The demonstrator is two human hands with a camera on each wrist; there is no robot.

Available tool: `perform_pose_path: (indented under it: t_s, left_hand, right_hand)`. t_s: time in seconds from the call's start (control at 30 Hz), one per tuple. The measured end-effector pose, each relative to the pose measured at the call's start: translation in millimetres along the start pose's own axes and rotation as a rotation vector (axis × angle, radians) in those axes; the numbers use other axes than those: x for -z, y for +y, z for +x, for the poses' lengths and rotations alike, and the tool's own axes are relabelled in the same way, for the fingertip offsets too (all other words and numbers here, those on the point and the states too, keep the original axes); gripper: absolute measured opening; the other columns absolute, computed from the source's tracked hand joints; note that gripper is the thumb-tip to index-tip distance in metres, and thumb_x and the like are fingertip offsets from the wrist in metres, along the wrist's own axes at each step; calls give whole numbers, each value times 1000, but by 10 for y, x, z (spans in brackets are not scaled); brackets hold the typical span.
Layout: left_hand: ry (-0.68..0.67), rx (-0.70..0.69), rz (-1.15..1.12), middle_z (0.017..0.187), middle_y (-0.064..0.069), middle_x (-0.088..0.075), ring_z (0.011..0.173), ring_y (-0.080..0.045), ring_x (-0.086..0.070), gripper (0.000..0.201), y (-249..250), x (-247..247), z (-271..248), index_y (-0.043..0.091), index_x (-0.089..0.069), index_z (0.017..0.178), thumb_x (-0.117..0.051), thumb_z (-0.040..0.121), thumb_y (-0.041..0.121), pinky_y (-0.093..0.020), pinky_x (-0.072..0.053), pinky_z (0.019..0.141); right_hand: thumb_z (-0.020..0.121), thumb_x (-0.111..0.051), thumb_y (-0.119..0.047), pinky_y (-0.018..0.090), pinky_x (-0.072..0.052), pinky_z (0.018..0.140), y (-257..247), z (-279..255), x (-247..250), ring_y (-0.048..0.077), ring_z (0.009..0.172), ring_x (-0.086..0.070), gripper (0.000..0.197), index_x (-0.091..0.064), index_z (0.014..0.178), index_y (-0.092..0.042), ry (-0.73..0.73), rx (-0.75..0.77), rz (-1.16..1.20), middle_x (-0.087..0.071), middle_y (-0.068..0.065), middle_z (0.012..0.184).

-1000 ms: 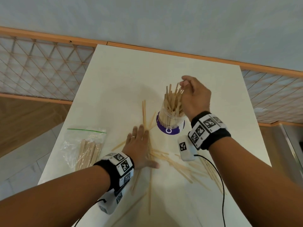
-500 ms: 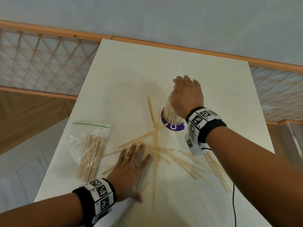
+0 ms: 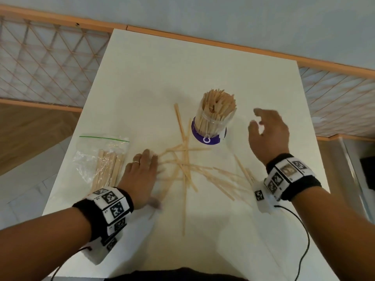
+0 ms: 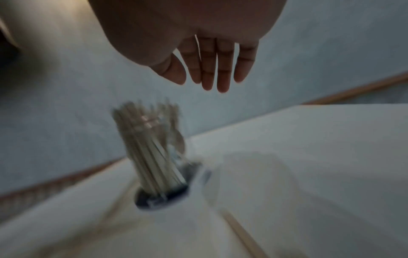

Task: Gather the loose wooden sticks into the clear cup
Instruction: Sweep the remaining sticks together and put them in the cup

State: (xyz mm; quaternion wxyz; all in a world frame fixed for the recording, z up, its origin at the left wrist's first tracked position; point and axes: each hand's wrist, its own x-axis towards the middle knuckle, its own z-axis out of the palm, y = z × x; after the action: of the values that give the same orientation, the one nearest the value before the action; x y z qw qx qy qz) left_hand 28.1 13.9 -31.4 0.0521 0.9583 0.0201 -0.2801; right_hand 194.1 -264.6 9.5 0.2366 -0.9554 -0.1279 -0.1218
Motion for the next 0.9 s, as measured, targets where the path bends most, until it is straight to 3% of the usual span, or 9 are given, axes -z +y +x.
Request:
perform_pose_path:
  t_s: [0.13,0.2,0.3,0.4,0.5,0.6,0.7,0.77,0.9]
  left_hand:
    - [119,-17,-125,132,-9,-32,116,-29,-39,114,-15,71,73,11,-34,137,-81,49,65,-37,-42,99]
    - [131,-22,-294,127,-8,-35,111,-27,-41,93,38,70,69,14,-42,131,-85,57,50,-33,-42,96]
    - [159,-15,-428,118,-8,-42,103,-27,-50,65,245,-66,-187,11,-48,118,-84,68,34,-32,-45,85]
    - [166,50,-466,118,-9,-48,100,-29,-57,56,356,-109,-125,8,-48,119,-78,77,30,-38,-49,85]
    - [156,94,-494,120,-11,-53,105,-30,-57,50,505,-107,-52,6,-46,120,-72,83,26,-38,-46,88]
    - [135,138,-550,118,-15,-57,107,-34,-57,45,657,-101,-24,4,-44,118,-69,85,22,-40,-45,88]
    - [102,190,-702,109,-18,-61,100,-39,-61,44,694,-91,-12,6,-43,112,-71,81,21,-43,-52,83]
    - [85,169,-810,99,-16,-65,91,-37,-65,42,621,-74,-18,10,-44,103,-73,75,21,-47,-56,81]
    - [91,111,-770,91,-6,-68,84,-26,-67,28,355,68,17,13,-49,107,-63,83,14,-39,-58,77]
  right_hand:
    - [94,-51,-31,43,-45,91,439,-430,-140,43,108,-58,42,-56,127,-4,-482,-392,-253,-50,21,127]
    - [96,-45,-37,41,-43,86,372,-605,-182,43,104,-56,39,-55,119,-7,-557,-435,-235,-47,19,121]
    - [93,-43,-47,37,-41,78,64,-1112,-143,38,94,-56,42,-54,108,-10,-591,-324,-152,-46,15,109]
    - [85,-62,-51,36,-46,83,-180,-1235,-311,31,90,-54,52,-52,116,-10,-695,-122,-90,-43,10,112]
    - [88,-64,-31,33,-47,83,-329,-1215,-404,31,90,-55,42,-54,121,-7,-762,4,-79,-44,10,113]
    - [91,-58,-17,34,-47,75,-430,-1206,-488,32,84,-56,18,-61,104,-5,-754,55,-15,-49,11,104]
    - [88,-55,-16,36,-47,74,-565,-1101,-544,32,84,-57,14,-62,92,-5,-753,99,12,-53,12,98]
    - [89,-56,-28,38,-49,85,-678,-976,-555,30,100,-57,30,-64,109,-8,-688,83,7,-57,10,111]
    - [79,-46,-75,42,-44,100,-859,-719,-602,30,123,-46,89,-41,135,-7,-625,72,-177,-47,12,138]
